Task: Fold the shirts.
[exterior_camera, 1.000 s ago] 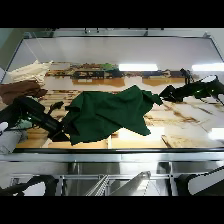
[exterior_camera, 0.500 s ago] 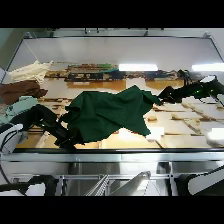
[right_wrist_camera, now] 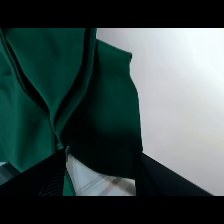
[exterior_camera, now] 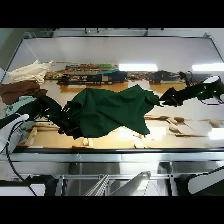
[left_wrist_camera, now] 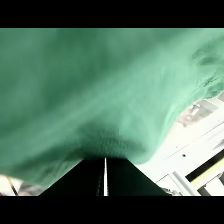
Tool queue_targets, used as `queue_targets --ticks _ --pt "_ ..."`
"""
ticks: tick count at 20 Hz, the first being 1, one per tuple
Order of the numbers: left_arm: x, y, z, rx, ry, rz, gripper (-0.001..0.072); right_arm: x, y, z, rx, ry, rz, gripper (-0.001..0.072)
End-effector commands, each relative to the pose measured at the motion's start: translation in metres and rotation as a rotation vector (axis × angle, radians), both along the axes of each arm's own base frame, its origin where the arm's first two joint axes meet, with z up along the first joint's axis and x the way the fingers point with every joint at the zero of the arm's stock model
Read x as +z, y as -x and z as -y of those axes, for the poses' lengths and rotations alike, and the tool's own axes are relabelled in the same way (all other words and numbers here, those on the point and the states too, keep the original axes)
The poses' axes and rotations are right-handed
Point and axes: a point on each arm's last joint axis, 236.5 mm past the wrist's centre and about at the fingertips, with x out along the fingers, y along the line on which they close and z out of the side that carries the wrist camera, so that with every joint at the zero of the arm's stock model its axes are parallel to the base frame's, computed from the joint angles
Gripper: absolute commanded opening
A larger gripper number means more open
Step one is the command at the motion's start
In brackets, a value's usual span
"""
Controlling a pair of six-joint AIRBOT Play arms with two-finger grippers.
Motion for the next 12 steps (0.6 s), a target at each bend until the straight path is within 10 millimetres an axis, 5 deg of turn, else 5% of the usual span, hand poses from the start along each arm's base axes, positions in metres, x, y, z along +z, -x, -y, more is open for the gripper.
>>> queue_targets --ticks 1,2,3,4,8,12 --pt "0.025 0.001 0.001 -0.011 0.032 0.038 0.0022 0.010 0.009 0.010 -0.018 -0.029 -0.037 0.0457" --pt "0.033 0.002 -0.002 -0.004 0.035 0.058 0.0245 0.015 0.012 0.014 -0.024 -0.033 -0.036 0.0454" --pt "0.043 0.005 -0.006 0.009 0.040 0.074 0.0627 0.023 0.016 0.016 -0.024 -0.036 -0.032 0.0405" --pt "0.052 0.005 -0.013 0.023 0.046 0.093 0.0705 0.032 0.019 0.018 -0.027 -0.036 -0.024 0.0365" --pt "0.058 -0.007 -0.046 0.189 0.002 0.214 0.0704 0.050 0.031 0.013 -0.060 0.000 0.021 0.0504" --pt "0.026 0.005 -0.061 0.283 -0.020 0.150 0.0704 0.020 0.053 -0.016 -0.037 0.018 -0.018 0.0504"
